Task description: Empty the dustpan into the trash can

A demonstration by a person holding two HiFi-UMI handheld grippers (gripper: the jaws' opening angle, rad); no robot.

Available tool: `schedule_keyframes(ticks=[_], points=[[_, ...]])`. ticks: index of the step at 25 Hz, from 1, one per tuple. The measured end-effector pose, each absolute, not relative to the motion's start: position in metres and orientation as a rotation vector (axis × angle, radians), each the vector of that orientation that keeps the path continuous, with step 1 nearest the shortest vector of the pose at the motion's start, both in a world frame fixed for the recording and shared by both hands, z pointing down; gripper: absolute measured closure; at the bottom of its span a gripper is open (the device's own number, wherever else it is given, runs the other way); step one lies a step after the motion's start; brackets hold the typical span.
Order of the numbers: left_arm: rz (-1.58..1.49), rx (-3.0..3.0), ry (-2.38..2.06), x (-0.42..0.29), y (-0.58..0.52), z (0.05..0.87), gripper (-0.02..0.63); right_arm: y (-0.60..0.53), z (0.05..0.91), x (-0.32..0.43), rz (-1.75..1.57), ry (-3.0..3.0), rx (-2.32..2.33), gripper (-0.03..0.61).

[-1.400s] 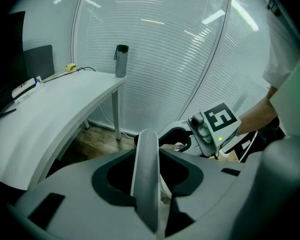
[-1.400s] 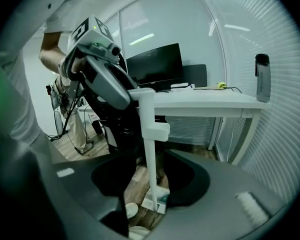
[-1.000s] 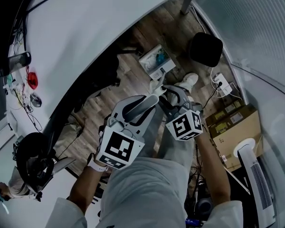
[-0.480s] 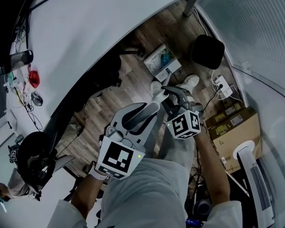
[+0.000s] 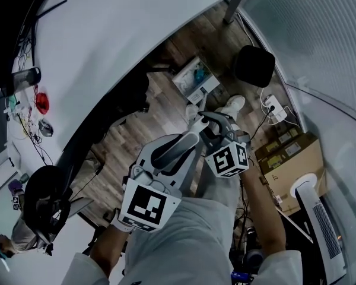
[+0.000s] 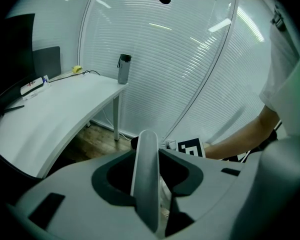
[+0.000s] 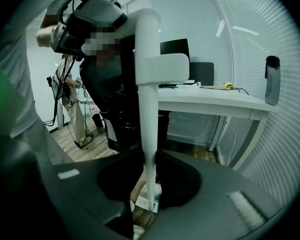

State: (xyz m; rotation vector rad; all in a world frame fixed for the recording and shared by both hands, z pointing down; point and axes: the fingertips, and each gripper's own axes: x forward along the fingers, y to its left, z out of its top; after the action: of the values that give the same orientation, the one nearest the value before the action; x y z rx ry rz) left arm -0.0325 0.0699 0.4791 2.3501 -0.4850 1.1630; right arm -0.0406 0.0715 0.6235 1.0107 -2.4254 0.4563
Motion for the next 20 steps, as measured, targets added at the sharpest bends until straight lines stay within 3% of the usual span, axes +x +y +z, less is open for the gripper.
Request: schedule_keyframes(ticks=[20], points=[[1.132,2.392,-0.449,-0.030,0.086,0.419,0.479,0.085,0.563,-0.037,0.459,-2.404,1.104,0.491]])
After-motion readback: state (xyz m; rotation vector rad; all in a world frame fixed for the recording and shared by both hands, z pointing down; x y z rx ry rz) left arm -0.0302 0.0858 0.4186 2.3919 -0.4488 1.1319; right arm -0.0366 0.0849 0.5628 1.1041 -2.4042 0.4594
